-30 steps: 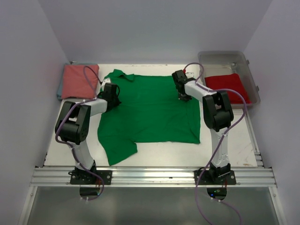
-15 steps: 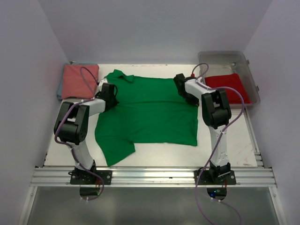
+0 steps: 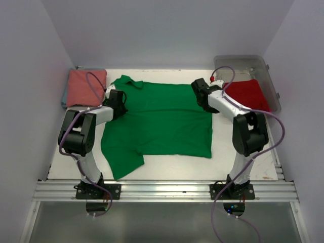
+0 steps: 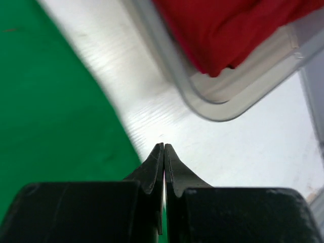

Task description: Fold and stack the t-shirts

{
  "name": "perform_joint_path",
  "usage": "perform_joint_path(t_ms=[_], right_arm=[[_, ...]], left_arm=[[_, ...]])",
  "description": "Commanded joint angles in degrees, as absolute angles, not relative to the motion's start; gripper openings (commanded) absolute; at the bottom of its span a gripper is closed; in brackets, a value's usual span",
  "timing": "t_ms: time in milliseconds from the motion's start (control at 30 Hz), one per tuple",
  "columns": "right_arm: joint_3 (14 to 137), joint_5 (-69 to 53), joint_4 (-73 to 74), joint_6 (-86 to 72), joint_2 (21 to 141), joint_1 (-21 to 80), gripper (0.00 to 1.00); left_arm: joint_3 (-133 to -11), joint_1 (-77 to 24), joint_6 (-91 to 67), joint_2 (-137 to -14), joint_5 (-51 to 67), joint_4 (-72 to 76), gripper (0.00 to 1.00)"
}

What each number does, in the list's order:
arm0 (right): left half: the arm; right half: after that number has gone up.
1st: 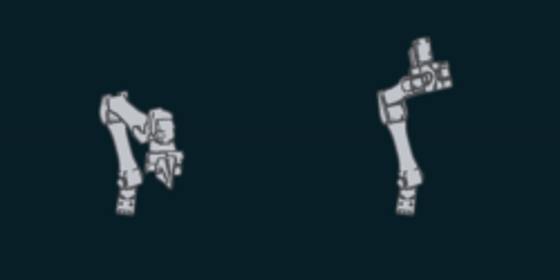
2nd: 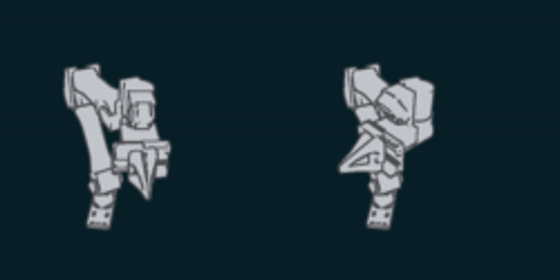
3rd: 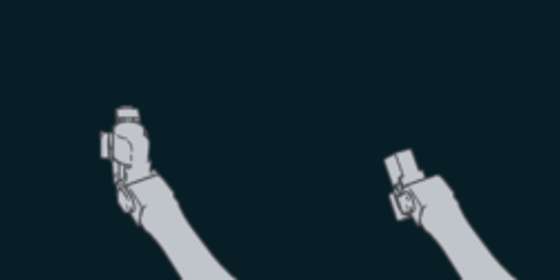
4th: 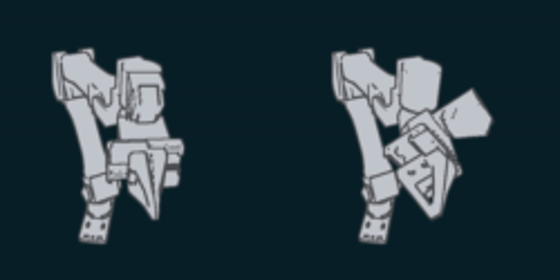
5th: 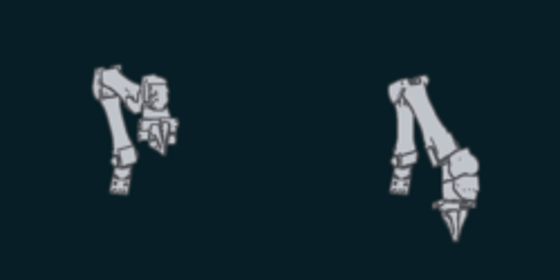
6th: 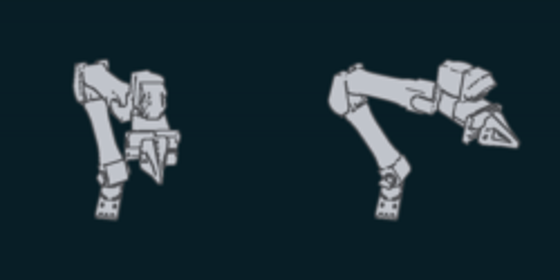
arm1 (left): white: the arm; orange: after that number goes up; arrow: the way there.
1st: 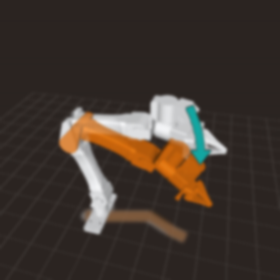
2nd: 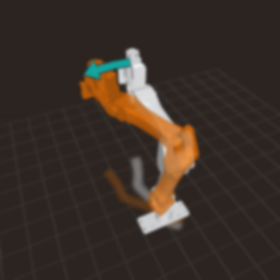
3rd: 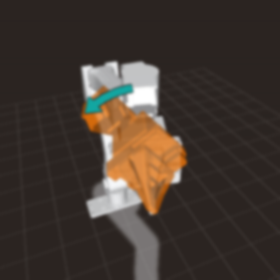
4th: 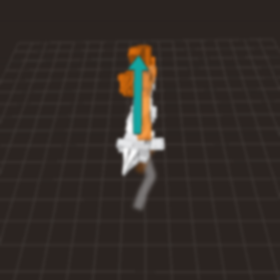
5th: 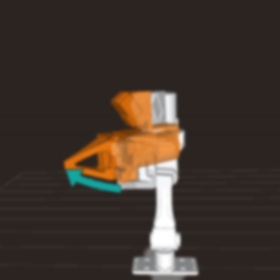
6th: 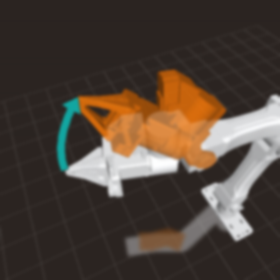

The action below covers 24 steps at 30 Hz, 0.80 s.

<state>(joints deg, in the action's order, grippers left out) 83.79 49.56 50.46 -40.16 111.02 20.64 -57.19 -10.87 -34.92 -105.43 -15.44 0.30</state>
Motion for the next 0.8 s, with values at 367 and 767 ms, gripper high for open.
perform_joint_path(t_ms=[367,767], right_arm=[[67.15,13.79,34.71,-37.00,100.73,21.45,0.00],[65.30,38.48,49.83,-45.26,96.23,22.32,0.00]], left_arm=[[-56.25,-9.58,-34.54,-106.44,-16.09,-6.24,0.00],[-56.51,-9.58,-34.63,-107.67,-14.68,-5.80,0.00]])
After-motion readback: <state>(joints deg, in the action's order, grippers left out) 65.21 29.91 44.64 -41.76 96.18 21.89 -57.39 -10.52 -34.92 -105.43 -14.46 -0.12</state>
